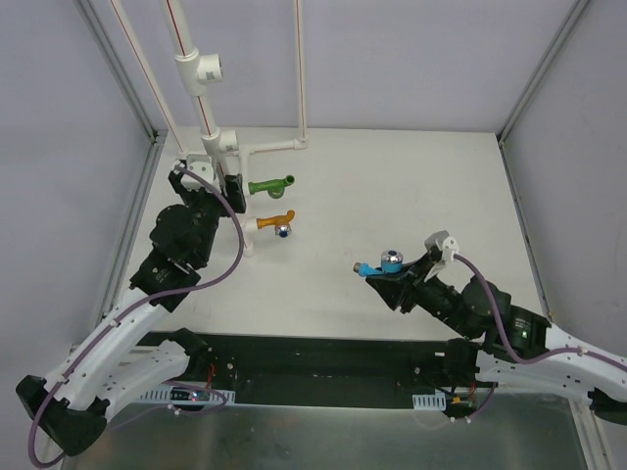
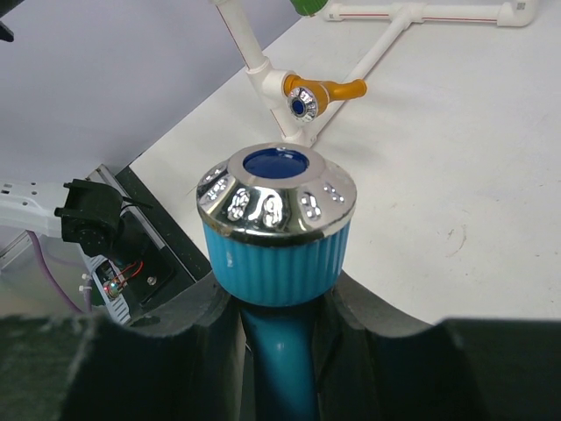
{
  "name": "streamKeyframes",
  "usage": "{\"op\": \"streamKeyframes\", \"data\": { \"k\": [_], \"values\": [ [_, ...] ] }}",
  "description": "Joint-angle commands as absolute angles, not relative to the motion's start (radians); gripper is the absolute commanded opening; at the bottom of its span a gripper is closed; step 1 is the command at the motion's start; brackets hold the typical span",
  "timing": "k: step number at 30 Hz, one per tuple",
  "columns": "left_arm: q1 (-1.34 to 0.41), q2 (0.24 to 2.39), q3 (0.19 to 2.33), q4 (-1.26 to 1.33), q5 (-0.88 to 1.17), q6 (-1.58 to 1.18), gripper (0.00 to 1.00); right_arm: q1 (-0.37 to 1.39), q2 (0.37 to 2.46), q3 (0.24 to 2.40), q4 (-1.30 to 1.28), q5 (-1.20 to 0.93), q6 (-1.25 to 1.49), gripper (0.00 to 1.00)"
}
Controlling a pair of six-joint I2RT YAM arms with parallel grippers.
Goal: Install the water faucets
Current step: Adjust the adaptor at the center of the board.
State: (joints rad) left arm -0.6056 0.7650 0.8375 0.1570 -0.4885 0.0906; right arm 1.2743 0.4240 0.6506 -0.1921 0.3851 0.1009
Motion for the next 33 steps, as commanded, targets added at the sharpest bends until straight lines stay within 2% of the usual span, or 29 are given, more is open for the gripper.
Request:
{"op": "streamKeyframes", "data": {
  "k": [1,4,6,11,15,19,23,33],
  "values": [
    [-0.555,0.819,0.834,0.297,-0.379,0.026,0.68,1.279,0.394,0.65,-0.186,0.387,0.112,0.0],
    [-0.546,0.865,0.853,0.319,-0.367,0.014,0.59,1.279,0.385,0.647,-0.192,0.391,0.112,0.0],
    [-0.545,0.888,0.865,0.325,-0.356,0.011,0.47,1.279,0.379,0.644,-0.198,0.388,0.117,0.0],
    [-0.543,0.914,0.864,0.336,-0.333,0.003,0.02,1.279,0.357,0.643,-0.218,0.393,0.126,0.0],
    [-0.543,0.925,0.887,0.246,-0.188,-0.037,0.0,1.279,0.333,0.644,-0.238,0.397,0.123,0.0],
    [-0.543,0.956,0.96,0.088,0.137,-0.078,0.0,1.279,0.308,0.658,-0.268,0.414,0.106,0.0],
    [-0.543,0.968,0.966,0.061,0.398,-0.19,0.0,1.279,0.291,0.678,-0.293,0.431,0.081,0.0],
    [-0.574,0.859,0.91,0.078,0.692,-0.339,0.0,1.279,0.268,0.699,-0.319,0.469,0.04,0.0]
  ]
}}
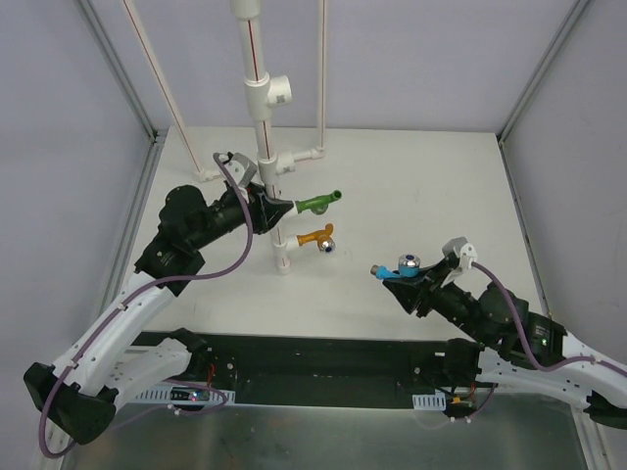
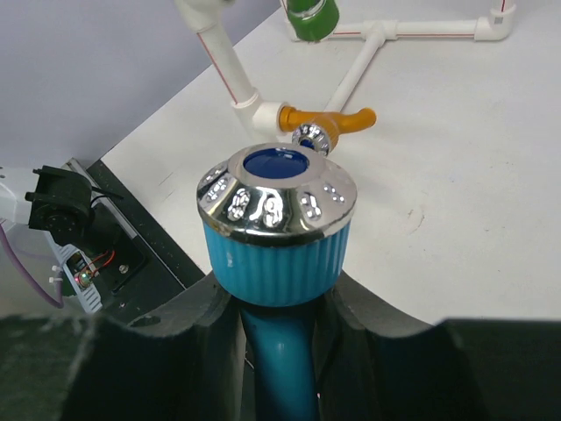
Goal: Install the water faucets
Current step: Adjust the adaptor at the center of the board.
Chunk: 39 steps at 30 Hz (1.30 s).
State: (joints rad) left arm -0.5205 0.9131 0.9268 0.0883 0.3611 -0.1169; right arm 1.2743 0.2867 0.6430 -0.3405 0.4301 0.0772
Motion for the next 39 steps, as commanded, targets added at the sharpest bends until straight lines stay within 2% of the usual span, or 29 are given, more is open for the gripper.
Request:
{"op": "streamKeyframes", "data": {
  "k": [1,7,11,15,19,25,28,30,32,35,39],
  "values": [
    [-0.589,0.853,0.908,0.071,0.709,-0.344,0.0,1.279,0.268,0.701,-0.318,0.474,0.035,0.0],
    [-0.716,0.79,0.899,-0.04,0.747,-0.345,0.0,1.279,0.267,0.718,-0.31,0.482,0.026,0.0],
    [-0.744,0.688,0.868,-0.182,0.671,-0.336,0.0,1.278,0.276,0.716,-0.301,0.488,0.026,0.0],
    [-0.741,0.559,0.858,-0.385,0.293,-0.31,0.0,1.279,0.298,0.715,-0.29,0.482,0.028,0.0],
    [-0.742,0.471,0.841,-0.439,-0.085,-0.36,0.0,1.279,0.319,0.715,-0.279,0.477,0.028,0.0],
    [-0.742,0.506,0.887,-0.446,-0.417,-0.367,0.01,1.279,0.336,0.713,-0.268,0.469,0.04,0.0],
    [-0.742,0.549,0.916,-0.46,-0.613,-0.373,0.08,1.279,0.331,0.712,-0.273,0.466,0.051,0.0],
    [-0.742,0.564,0.923,-0.462,-0.701,-0.367,0.16,1.281,0.324,0.704,-0.275,0.471,0.054,0.0],
    [-0.742,0.574,0.927,-0.462,-0.774,-0.368,0.18,1.279,0.316,0.7,-0.275,0.477,0.055,0.0],
    [-0.742,0.563,0.917,-0.462,-0.813,-0.38,0.24,1.278,0.324,0.696,-0.276,0.511,0.051,0.0],
    [-0.742,0.554,0.908,-0.451,-0.752,-0.396,0.35,1.279,0.406,0.699,-0.21,0.548,0.006,0.0]
  ]
}}
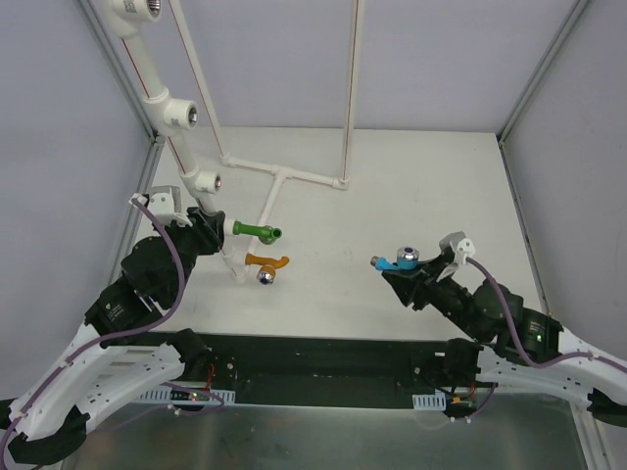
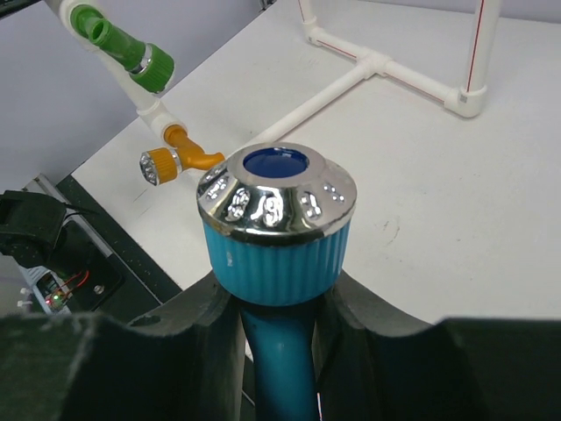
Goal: Install the water faucets
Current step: Adjust the adaptor at the center of the board.
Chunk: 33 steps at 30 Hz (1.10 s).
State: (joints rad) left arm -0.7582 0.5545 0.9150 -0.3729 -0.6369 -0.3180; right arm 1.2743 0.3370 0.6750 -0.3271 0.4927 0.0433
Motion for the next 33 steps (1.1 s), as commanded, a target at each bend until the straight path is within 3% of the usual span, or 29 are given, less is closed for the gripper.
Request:
{"op": "streamKeyframes", "data": {
  "k": [1,5,13,18,22,27,33],
  "values": [
    [-0.742,0.558,0.905,-0.448,-0.738,-0.399,0.38,1.278,0.455,0.71,-0.192,0.558,-0.032,0.0],
    [-0.742,0.577,0.904,-0.416,-0.658,-0.393,0.45,1.253,0.717,0.857,-0.198,0.537,-0.078,0.0],
    [-0.742,0.569,0.899,-0.394,-0.614,-0.417,0.47,0.893,1.231,1.263,-0.274,-0.073,0.041,0.0],
    [-0.742,0.575,0.899,-0.385,-0.568,-0.44,0.47,0.809,1.598,1.659,-0.489,-0.248,0.049,0.0],
    [-0.742,0.586,0.899,-0.379,-0.531,-0.457,0.47,0.804,1.895,2.032,-0.701,-0.088,-0.047,0.0],
    [-0.742,0.587,0.891,-0.371,-0.491,-0.469,0.47,0.773,2.127,2.305,-0.758,0.093,-0.153,0.0],
    [-0.742,0.583,0.874,-0.37,-0.463,-0.495,0.46,0.723,2.26,2.353,-0.605,0.277,-0.191,0.0]
  ]
}}
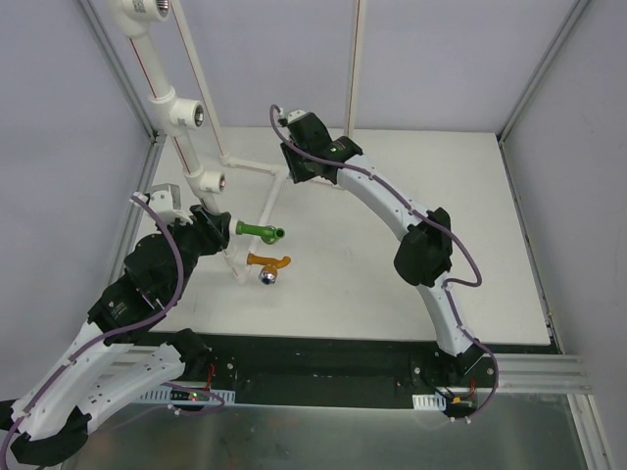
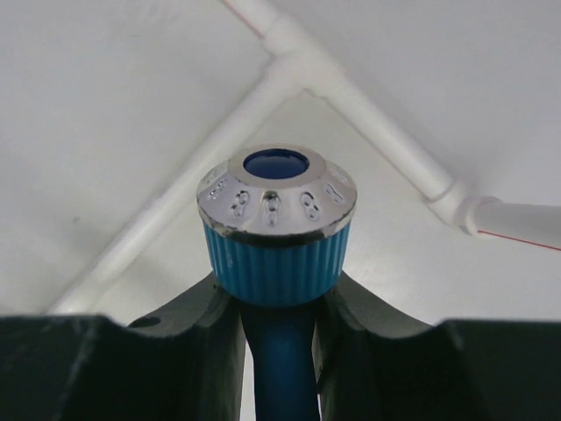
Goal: Install the water faucets
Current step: Adjust the adaptor at the center of the board.
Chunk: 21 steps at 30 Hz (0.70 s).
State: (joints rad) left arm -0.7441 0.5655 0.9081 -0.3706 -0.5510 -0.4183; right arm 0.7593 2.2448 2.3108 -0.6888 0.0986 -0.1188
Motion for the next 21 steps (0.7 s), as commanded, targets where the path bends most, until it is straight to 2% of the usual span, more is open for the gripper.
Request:
{"op": "streamKeyframes", "data": {
  "k": [1,14,21],
  "values": [
    [-0.742,0.586,0.874,-0.368,-0.46,-0.497,0.46,0.723,2.272,2.336,-0.556,0.305,-0.216,0.0],
    [-0.742,0.586,0.862,-0.351,-0.453,-0.492,0.45,0.675,2.44,2.394,-0.192,0.609,-0.409,0.0],
    [-0.742,0.583,0.841,-0.339,-0.453,-0.5,0.44,0.606,2.483,2.399,-0.127,0.577,-0.443,0.0]
  ]
}}
